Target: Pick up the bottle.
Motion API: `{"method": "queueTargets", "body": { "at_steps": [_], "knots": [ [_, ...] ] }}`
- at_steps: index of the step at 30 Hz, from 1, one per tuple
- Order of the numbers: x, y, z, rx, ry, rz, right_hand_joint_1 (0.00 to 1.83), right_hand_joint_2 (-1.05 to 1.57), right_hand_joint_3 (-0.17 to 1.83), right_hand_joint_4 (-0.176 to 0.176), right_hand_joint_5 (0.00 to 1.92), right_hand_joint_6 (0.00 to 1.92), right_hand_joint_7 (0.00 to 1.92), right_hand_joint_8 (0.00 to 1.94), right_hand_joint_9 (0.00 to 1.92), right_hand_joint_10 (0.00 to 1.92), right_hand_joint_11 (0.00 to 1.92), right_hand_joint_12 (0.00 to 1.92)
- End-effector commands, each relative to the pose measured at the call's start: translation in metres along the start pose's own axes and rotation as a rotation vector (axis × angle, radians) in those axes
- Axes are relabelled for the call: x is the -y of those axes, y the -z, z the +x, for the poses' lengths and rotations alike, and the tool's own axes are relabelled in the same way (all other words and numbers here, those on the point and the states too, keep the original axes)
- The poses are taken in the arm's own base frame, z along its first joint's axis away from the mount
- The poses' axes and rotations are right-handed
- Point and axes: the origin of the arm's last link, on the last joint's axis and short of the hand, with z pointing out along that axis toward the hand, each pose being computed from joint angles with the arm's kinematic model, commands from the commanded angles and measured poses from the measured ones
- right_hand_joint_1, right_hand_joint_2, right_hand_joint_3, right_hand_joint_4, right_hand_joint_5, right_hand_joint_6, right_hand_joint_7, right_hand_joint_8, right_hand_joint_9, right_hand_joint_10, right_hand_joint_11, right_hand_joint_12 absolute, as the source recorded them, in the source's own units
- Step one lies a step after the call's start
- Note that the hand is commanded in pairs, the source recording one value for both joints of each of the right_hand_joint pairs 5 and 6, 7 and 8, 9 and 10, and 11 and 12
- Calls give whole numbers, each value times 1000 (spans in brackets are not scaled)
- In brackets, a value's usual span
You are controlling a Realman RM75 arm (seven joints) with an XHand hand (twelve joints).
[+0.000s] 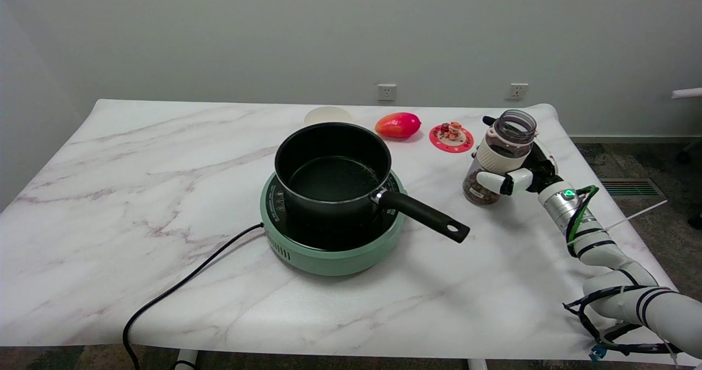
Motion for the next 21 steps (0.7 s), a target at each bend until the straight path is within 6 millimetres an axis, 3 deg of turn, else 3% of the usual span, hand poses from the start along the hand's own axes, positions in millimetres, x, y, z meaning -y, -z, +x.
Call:
{"method": "queueTargets", "body": {
  "at_steps": [1, 4, 7, 10, 21],
  "knots": [
    [0, 1, 5, -10, 7, -1, 1617, -92, 1299, 0, 425, 425, 1282, 1282, 1116, 1116, 831, 831],
    [1, 0, 5, -10, 7, 0, 1625, -32, 1314, 0, 525, 525, 1389, 1389, 1239, 1239, 906, 906],
    [1, -1, 7, -12, 6, 1, 1625, 114, 1408, 0, 972, 972, 1655, 1655, 1332, 1332, 1028, 1028],
    [1, -1, 7, -12, 2, 1, 1632, 393, 1157, 0, 1370, 1370, 1907, 1907, 1374, 1374, 1151, 1151],
    [13, -7, 10, -2, 13, 32, 1623, 656, 772, 0, 1858, 1858, 1920, 1920, 1399, 1399, 1197, 1197]
  ]
}}
